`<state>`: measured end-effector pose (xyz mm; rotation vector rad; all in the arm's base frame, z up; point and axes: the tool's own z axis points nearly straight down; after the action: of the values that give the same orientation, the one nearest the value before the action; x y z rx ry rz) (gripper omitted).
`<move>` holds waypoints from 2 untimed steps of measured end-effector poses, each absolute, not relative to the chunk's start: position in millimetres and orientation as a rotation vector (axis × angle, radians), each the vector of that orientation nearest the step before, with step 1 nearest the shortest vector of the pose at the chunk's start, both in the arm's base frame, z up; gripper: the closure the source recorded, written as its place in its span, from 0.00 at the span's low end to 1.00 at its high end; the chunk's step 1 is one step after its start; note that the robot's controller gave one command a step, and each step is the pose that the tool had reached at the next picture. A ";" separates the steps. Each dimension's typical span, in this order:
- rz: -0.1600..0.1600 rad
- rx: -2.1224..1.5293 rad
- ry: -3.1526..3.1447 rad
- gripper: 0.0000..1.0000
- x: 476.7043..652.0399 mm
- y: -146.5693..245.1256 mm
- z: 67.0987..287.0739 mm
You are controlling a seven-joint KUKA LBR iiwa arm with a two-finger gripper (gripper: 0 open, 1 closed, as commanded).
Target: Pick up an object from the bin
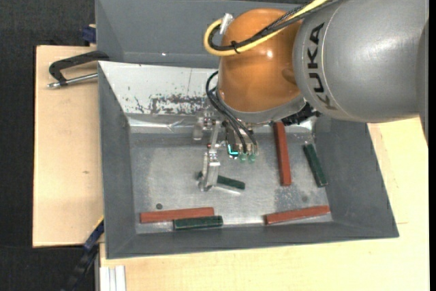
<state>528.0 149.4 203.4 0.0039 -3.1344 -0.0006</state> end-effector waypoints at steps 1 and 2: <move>-0.003 0.001 -3.143 0.00 529.9 148.7 207.6; -0.005 0.036 -3.150 0.00 525.3 127.4 162.5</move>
Offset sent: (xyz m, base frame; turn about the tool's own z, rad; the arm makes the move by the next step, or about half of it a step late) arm -0.0153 -0.0642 -0.1267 -0.0495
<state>525.3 127.4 162.5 0.0356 -3.1496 -0.0054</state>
